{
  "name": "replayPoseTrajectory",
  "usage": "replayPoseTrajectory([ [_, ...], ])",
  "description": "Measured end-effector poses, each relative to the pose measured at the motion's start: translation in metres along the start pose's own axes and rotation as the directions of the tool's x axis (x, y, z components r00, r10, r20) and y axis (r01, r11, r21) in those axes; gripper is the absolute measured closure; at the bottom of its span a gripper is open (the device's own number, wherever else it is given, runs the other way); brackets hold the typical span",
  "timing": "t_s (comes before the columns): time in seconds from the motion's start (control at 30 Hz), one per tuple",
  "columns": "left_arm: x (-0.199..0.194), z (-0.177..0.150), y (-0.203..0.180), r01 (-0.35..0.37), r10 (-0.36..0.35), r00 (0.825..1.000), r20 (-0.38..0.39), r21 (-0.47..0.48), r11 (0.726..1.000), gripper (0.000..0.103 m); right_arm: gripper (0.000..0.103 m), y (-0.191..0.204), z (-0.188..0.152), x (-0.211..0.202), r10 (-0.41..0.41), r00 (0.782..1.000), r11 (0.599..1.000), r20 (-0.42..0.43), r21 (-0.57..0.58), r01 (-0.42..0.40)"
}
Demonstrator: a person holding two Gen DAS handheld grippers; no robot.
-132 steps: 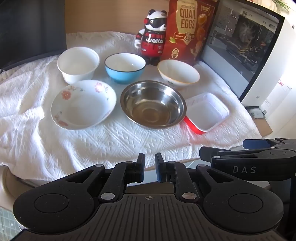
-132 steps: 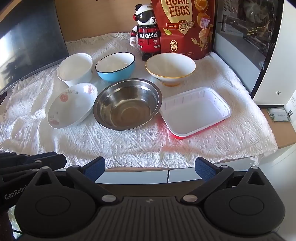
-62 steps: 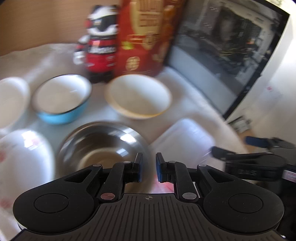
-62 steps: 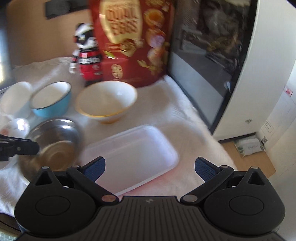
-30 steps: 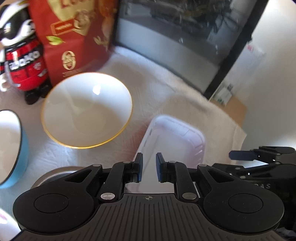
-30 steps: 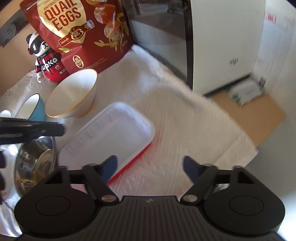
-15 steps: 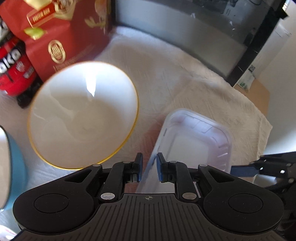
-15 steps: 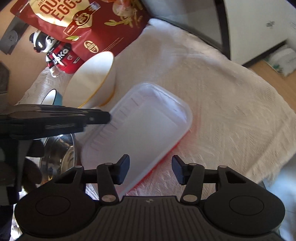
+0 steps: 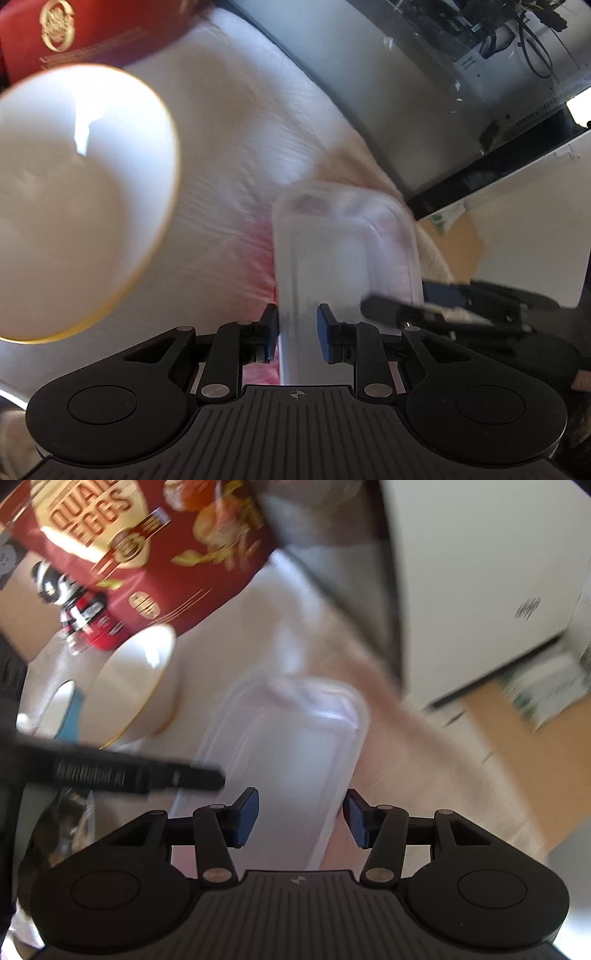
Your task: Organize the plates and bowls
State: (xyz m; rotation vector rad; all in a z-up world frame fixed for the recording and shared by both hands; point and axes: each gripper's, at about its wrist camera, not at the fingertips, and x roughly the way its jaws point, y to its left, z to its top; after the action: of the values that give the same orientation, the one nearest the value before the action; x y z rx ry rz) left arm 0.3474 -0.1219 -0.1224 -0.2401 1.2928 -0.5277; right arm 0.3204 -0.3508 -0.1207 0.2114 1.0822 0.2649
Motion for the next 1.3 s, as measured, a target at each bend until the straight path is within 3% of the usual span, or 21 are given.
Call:
replayPoseTrajectory([
  [0.27,-0.010,-0.013,0.005,0.052,-0.048,0.998,0.042,-0.106,0.993,0.073,0.051,0.005,0.005,0.004,-0.086,0.995,0.990,0.047,-0.109,0.091],
  [0.43,-0.055,-0.022,0.006,0.071,-0.056,0.989,0.138,-0.104,0.992,0.074,0.048,0.018,-0.002,-0.008,-0.142,0.986,0.975,0.093,-0.158,0.155],
  [0.6,-0.121,-0.054,0.021,0.099,-0.071,0.959,0.274,-0.089,0.991,0.074,0.035,0.050,-0.010,-0.029,-0.135,0.975,0.965,0.175,-0.201,0.170],
  [0.7,-0.161,-0.076,0.044,0.046,0.006,0.929,0.370,-0.131,0.990,0.074,0.029,0.079,-0.012,-0.040,-0.098,0.972,0.954,0.215,-0.259,0.153],
  [0.8,-0.198,-0.105,0.078,-0.043,0.147,0.884,0.445,-0.236,0.971,0.074,0.024,0.110,-0.016,-0.039,-0.046,0.975,0.940,0.216,-0.321,0.115],
  [0.87,-0.215,-0.124,0.104,-0.118,0.266,0.853,0.448,-0.331,0.936,0.074,0.024,0.129,-0.021,-0.034,-0.027,0.979,0.928,0.202,-0.359,0.100],
  [0.93,-0.226,-0.140,0.129,-0.153,0.334,0.842,0.424,-0.407,0.901,0.074,0.021,0.145,-0.027,-0.027,-0.009,0.984,0.918,0.180,-0.388,0.080],
  [1.0,-0.226,-0.152,0.141,-0.156,0.350,0.846,0.402,-0.441,0.884,0.074,0.019,0.160,-0.034,-0.020,0.012,0.989,0.911,0.149,-0.409,0.051],
  [1.17,-0.209,-0.159,0.143,-0.182,0.343,0.872,0.350,-0.418,0.890,0.074,0.018,0.189,-0.051,0.002,0.064,0.997,0.900,0.051,-0.434,-0.036],
  [1.3,-0.196,-0.166,0.143,-0.238,0.380,0.871,0.311,-0.410,0.880,0.074,0.018,0.200,-0.056,0.018,0.099,0.995,0.917,-0.013,-0.387,-0.096],
])
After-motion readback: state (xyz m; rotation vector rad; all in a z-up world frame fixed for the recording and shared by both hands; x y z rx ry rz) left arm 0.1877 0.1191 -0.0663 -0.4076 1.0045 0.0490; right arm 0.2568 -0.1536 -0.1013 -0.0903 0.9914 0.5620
